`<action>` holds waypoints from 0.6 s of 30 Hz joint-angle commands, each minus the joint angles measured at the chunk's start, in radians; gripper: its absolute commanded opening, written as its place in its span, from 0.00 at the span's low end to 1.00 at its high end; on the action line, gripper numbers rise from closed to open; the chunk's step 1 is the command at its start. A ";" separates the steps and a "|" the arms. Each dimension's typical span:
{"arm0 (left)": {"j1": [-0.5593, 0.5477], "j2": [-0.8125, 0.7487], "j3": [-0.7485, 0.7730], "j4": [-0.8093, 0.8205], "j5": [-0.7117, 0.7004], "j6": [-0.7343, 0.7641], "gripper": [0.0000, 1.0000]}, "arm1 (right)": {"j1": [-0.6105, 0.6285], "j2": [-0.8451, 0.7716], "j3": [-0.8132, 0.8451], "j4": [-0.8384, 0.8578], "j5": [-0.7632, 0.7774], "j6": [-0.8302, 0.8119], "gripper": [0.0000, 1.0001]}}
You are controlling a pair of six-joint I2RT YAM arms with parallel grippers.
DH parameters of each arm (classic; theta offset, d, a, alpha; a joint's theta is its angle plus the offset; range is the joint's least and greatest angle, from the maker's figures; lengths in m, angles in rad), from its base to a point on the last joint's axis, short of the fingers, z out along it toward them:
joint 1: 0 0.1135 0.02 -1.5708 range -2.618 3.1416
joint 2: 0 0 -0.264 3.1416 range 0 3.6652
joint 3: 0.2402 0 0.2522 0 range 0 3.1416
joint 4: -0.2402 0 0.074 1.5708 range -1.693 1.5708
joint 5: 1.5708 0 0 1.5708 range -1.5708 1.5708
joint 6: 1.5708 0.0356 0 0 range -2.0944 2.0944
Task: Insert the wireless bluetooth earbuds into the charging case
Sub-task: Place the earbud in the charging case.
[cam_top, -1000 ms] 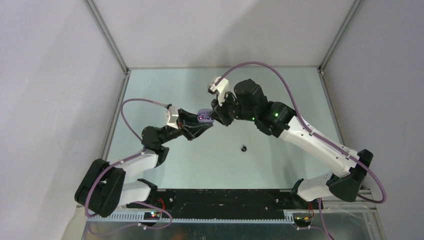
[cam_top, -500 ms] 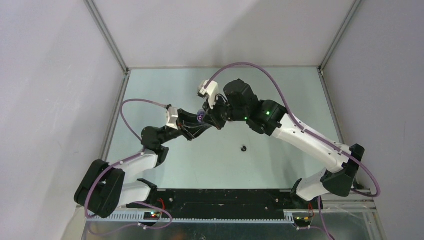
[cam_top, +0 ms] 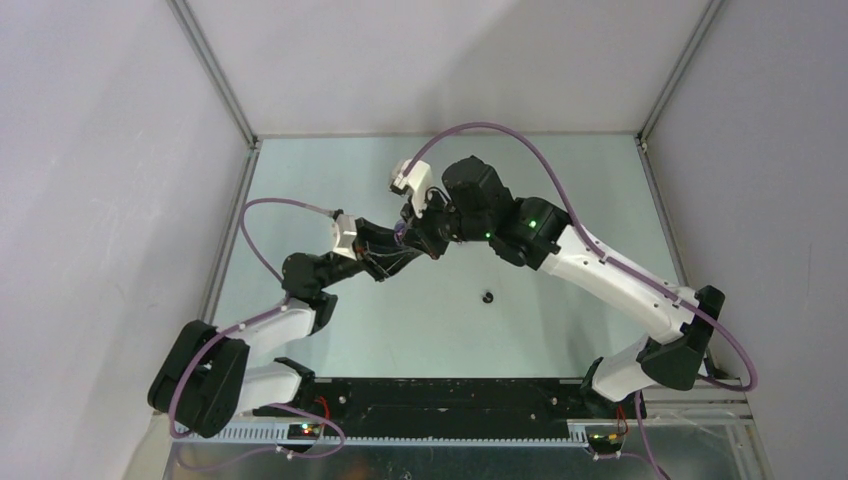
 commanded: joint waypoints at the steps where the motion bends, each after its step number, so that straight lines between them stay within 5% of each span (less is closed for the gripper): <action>1: 0.003 -0.026 0.003 0.034 0.014 0.029 0.00 | 0.003 -0.025 0.061 -0.010 -0.001 -0.001 0.00; 18: 0.002 -0.031 -0.002 0.031 0.028 0.035 0.00 | -0.011 0.033 0.080 -0.002 0.025 -0.002 0.00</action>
